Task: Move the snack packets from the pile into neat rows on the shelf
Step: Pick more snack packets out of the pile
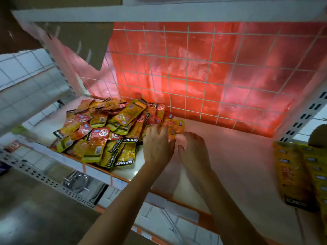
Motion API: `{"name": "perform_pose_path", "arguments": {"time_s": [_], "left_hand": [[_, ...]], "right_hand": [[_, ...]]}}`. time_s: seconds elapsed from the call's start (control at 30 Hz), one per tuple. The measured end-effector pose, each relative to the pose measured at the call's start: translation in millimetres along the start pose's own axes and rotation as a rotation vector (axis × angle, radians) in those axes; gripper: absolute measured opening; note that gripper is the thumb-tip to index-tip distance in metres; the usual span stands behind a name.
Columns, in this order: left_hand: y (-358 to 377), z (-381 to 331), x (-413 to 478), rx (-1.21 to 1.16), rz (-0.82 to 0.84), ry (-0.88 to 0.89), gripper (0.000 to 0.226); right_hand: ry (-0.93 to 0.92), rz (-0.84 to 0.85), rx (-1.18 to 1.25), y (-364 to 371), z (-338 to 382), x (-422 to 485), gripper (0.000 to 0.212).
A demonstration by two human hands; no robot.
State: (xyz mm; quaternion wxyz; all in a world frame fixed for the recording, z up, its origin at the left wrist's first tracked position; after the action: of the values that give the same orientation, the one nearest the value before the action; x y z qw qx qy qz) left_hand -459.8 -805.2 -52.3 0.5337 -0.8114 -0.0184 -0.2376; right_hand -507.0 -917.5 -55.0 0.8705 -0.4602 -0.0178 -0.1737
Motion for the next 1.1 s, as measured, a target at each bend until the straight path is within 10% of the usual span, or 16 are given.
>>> {"name": "perform_pose_path", "arguments": {"time_s": [0.4,0.63,1.1], "left_hand": [[-23.0,119.3,67.5,0.101,-0.013,-0.17,0.046],[-13.8,141.9,86.4,0.047,0.026,-0.137,0.056],[-31.2,106.5,86.6,-0.439,0.001,-0.136,0.047]], "right_hand": [[0.057,0.055,0.119,74.7,95.5,58.9,0.023],[0.248,0.155,-0.069,95.2,113.0,65.5,0.062],[0.435,-0.114,0.533,72.2,51.2,56.1,0.013]]}}
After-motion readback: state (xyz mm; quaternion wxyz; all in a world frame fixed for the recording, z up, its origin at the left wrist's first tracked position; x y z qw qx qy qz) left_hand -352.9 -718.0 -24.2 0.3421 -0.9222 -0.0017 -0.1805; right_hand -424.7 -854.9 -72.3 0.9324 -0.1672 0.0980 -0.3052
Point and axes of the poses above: each hand's wrist, its own x-axis towards the middle knuckle, its own y-axis out of the palm, z = x × y, the point moved 4 cm from there along x, towards the middle knuckle
